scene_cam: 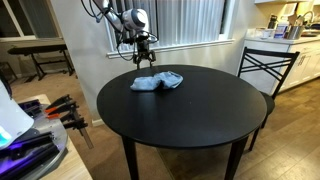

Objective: Wipe the table using the blue object

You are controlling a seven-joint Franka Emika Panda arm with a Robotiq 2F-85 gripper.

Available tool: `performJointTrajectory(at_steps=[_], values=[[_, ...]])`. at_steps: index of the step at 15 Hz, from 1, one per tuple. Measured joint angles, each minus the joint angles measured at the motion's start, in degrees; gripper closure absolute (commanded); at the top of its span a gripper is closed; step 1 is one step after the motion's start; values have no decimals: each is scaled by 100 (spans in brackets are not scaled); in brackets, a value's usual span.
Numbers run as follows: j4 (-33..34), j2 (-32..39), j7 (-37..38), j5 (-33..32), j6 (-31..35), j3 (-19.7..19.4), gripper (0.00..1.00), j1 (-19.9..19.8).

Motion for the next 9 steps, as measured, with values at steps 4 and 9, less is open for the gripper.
performJointTrajectory(at_steps=[4,9], values=[[346,202,-418,-45,-246,27,0,46],[482,220,-703,-82,-453,93,0,56]])
